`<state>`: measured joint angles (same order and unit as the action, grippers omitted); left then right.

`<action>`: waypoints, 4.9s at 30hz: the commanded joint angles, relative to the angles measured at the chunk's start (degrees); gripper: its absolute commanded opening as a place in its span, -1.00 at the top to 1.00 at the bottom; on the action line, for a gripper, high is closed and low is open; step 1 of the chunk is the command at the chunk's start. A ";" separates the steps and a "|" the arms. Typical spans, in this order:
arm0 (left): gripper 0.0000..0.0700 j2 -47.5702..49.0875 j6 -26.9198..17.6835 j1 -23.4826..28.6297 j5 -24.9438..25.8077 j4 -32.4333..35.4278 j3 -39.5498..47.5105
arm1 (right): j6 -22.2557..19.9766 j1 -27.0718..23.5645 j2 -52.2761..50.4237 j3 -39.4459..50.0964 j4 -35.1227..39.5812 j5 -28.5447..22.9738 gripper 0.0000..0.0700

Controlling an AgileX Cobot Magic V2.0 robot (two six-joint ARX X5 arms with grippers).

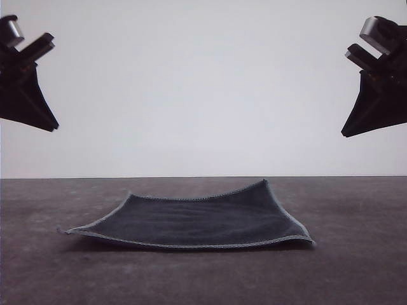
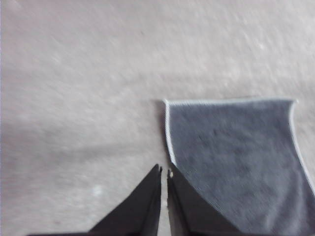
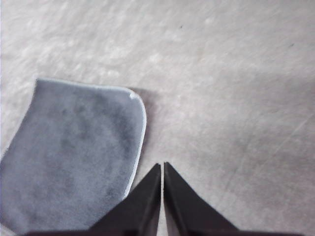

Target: Fold clothes

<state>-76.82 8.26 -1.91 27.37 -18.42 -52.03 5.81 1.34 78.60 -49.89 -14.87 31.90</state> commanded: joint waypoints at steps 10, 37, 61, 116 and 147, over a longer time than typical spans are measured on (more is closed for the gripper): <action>-0.24 -1.55 -1.17 -0.66 1.89 0.39 -1.07 | -0.61 0.09 0.79 -0.81 1.34 1.20 -0.34; -0.24 -32.38 1.93 -6.41 7.62 12.17 -14.21 | 2.73 7.45 28.12 -17.97 7.15 6.29 -0.34; -0.24 -42.45 1.07 -11.50 7.12 10.28 -23.08 | 4.28 10.19 34.35 -18.60 11.83 7.28 -0.30; 1.00 -27.57 -12.38 -11.58 7.44 -18.64 -23.28 | -5.53 8.94 25.69 -19.26 -7.63 20.83 0.99; 0.85 -27.34 -18.71 -14.93 10.81 -33.20 -23.28 | -17.32 9.07 24.09 -19.26 -30.55 26.80 0.58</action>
<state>-103.88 -9.51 -16.62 37.67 -51.44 -74.72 -9.64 10.17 102.43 -67.92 -45.23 58.37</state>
